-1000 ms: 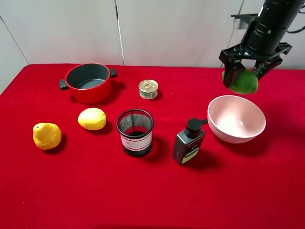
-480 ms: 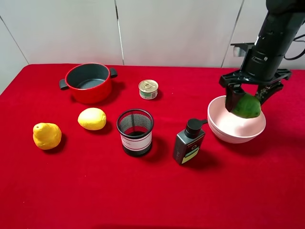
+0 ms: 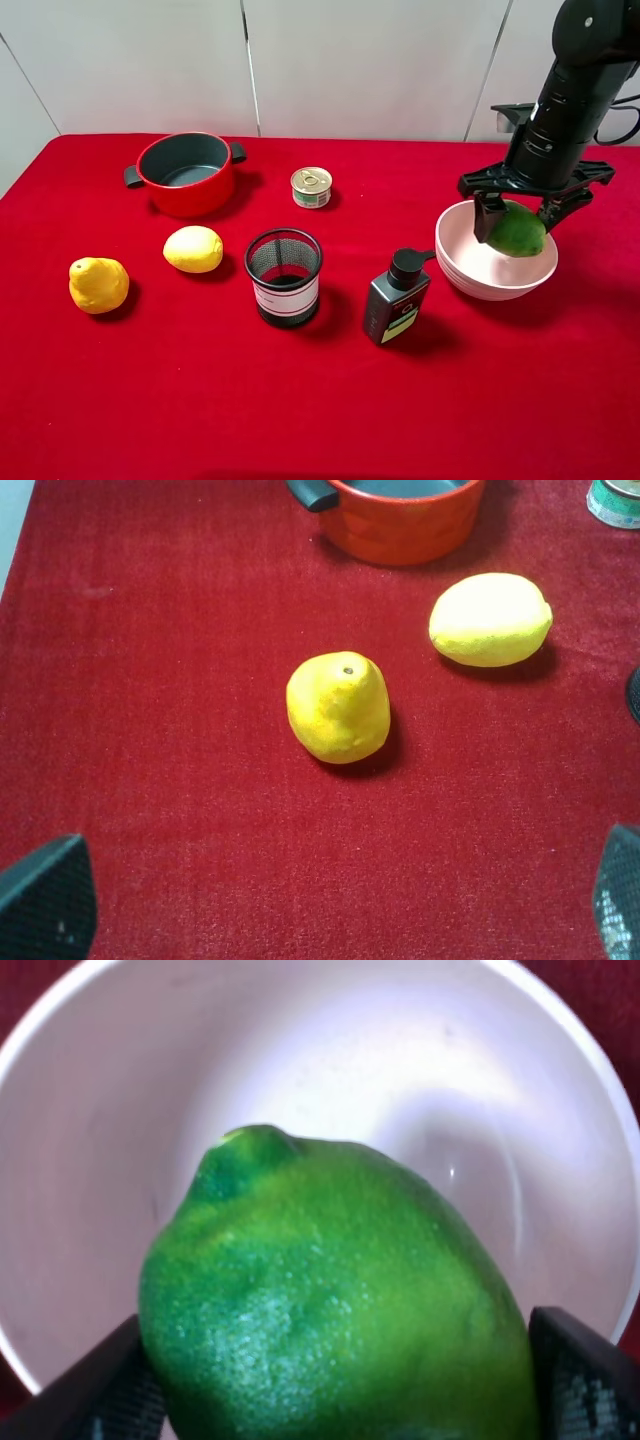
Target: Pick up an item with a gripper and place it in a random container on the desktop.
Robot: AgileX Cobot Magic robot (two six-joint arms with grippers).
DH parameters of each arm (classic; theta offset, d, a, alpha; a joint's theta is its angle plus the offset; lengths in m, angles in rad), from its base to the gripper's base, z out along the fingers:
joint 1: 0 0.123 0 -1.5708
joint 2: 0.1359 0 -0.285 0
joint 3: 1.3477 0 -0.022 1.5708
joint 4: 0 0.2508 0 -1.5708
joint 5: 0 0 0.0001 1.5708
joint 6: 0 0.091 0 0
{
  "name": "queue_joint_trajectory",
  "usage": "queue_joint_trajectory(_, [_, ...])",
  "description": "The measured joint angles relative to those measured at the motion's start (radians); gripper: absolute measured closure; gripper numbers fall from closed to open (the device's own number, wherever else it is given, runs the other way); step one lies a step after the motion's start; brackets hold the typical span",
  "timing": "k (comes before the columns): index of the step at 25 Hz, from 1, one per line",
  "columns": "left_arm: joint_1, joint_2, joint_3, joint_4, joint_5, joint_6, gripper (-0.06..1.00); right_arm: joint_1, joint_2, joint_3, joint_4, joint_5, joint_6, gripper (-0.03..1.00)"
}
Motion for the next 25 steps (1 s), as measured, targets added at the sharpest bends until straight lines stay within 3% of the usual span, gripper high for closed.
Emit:
queue_joint_trajectory(13, [0.000,0.000,0.000,0.000,0.000,0.000,-0.05,0.000,0.000,0.000,0.000,-0.020,0.027,0.44])
queue_joint_trajectory(18, [0.000,0.000,0.000,0.000,0.000,0.000,-0.05,0.000,0.000,0.000,0.000,-0.021,0.058,0.30])
queue_joint_trajectory(25, [0.000,0.000,0.000,0.000,0.000,0.000,-0.05,0.000,0.000,0.000,0.000,-0.021,0.065,0.28])
